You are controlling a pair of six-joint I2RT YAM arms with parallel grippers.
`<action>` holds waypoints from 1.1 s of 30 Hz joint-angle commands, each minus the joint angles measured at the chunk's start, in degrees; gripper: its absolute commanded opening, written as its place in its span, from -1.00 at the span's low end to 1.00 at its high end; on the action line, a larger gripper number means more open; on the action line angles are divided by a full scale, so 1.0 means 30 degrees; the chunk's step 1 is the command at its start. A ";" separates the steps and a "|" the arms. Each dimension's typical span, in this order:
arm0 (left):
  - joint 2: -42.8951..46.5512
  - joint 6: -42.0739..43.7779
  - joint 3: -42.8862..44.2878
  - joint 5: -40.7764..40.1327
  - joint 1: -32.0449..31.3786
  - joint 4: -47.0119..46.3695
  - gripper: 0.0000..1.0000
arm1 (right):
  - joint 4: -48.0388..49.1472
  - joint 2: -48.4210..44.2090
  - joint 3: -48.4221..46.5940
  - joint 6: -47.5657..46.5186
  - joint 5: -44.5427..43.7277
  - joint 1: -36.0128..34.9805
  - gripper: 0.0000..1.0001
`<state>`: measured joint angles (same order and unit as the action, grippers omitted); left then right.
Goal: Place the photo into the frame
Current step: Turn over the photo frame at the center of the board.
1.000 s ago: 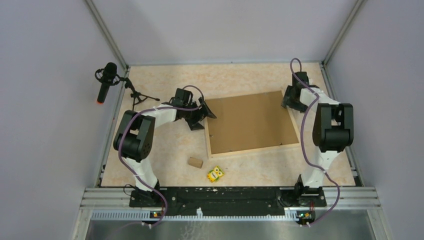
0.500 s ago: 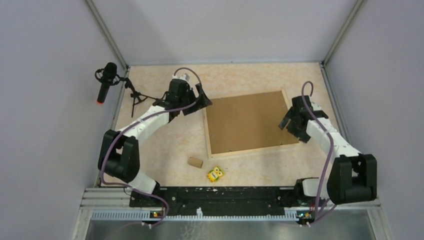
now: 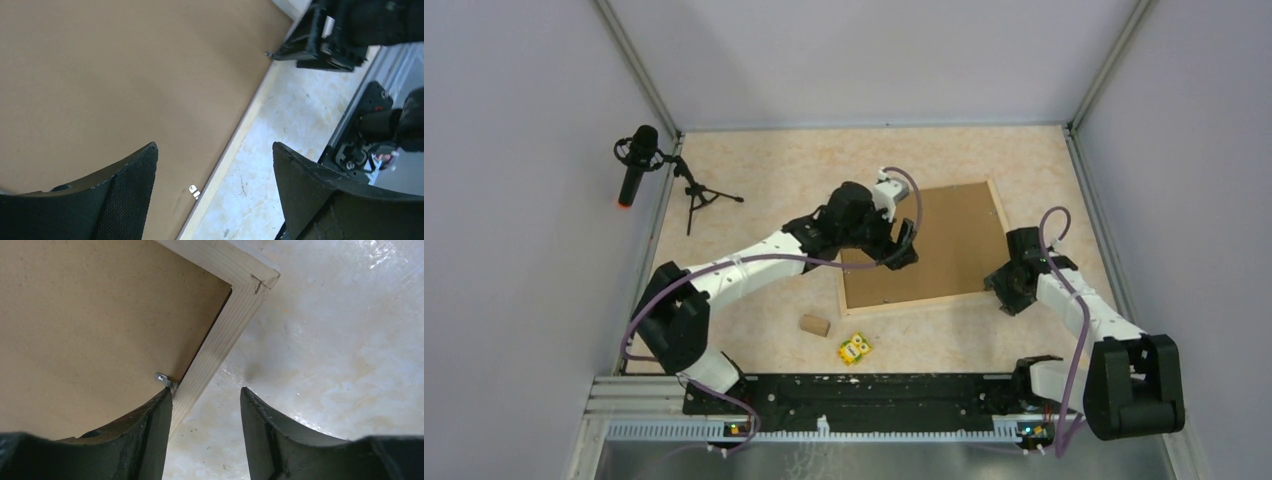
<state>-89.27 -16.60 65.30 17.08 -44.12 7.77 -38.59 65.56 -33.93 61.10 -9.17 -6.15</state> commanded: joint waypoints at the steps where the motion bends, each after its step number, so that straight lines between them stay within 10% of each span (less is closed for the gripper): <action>1: -0.0478 0.3418 0.1223 -0.0165 -0.1780 0.0059 0.76 | 0.1841 0.0571 0.0427 0.1263 -0.0651 0.0014 -0.02; 12: -0.2337 0.8587 0.1272 -0.5420 -0.7186 0.0947 0.82 | 0.2447 0.1673 0.1088 0.2350 -0.0395 0.0337 -0.64; 14: -0.2868 0.8765 0.1305 -0.6437 -0.8130 0.0958 0.85 | 0.2171 0.1685 0.1002 0.2770 -0.0239 0.0348 -1.00; 33: -0.6741 1.0256 0.2262 -1.6722 -1.1895 0.0763 0.95 | -0.2877 -0.3818 -0.3301 0.3408 0.1392 0.0410 -1.00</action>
<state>-107.77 10.87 69.58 -22.74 -79.24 11.14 -43.40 56.07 -39.77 70.37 -4.78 -5.08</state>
